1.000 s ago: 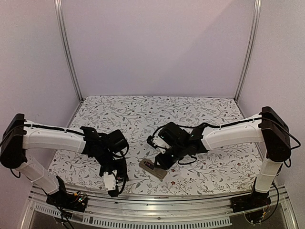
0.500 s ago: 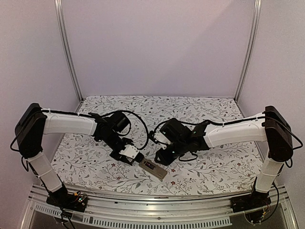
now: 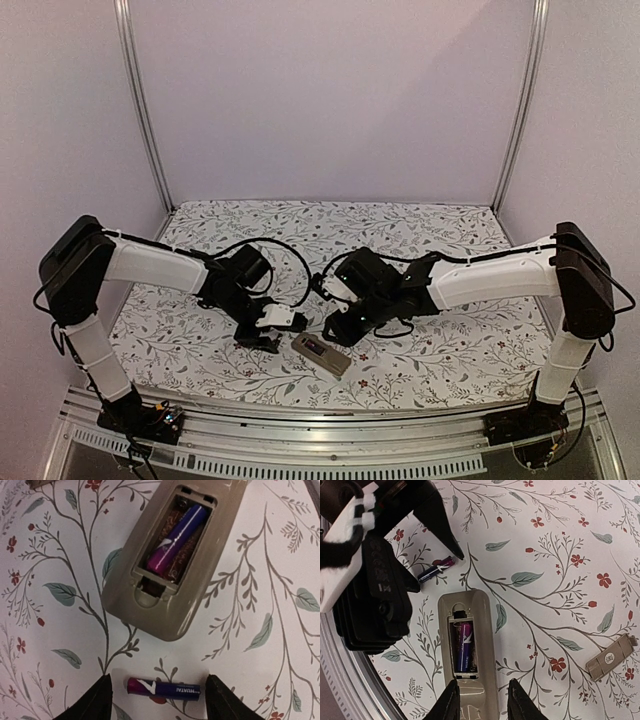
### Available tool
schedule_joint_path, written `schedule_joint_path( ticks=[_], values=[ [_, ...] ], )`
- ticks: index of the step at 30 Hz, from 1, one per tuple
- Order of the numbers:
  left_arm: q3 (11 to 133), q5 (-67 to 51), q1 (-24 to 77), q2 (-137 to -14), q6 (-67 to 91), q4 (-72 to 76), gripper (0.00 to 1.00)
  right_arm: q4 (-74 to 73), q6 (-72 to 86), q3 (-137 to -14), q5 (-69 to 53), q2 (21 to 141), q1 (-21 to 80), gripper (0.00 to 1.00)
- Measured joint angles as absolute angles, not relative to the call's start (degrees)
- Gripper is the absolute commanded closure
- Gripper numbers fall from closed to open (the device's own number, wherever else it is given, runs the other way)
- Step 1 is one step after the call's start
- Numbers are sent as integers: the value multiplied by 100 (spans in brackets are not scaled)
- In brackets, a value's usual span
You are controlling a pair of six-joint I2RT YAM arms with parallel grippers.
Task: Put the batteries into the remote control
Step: Place the battery at the center of the board.
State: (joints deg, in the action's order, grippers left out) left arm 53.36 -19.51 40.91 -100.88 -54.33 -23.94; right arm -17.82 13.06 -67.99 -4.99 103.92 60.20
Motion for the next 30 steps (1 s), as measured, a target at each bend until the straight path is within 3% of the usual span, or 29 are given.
schedule_joint_path(
  ticks=[4,14,18,22,30],
  values=[
    [5336,-2021,4086,-10090,-5315,-2340,16,-1787,1308,-6799,-497,10392,6020,67],
    [5336,-2296,4075,-10077,-5249,-2565,5,-1791,1297,-6799,-495,10392,6020,65],
    [5317,-2593,3972,-9810,-5282,-2722,0,-1791,1264,-6801,-545,10392,6027,48],
    [5140,-2998,3734,-9188,-5026,-2565,0,-1857,1199,-6976,-722,10444,6130,46],
    [3940,-3297,2681,-7837,-1693,-845,0,-1990,1135,-7975,-565,11279,6608,47]
  ],
)
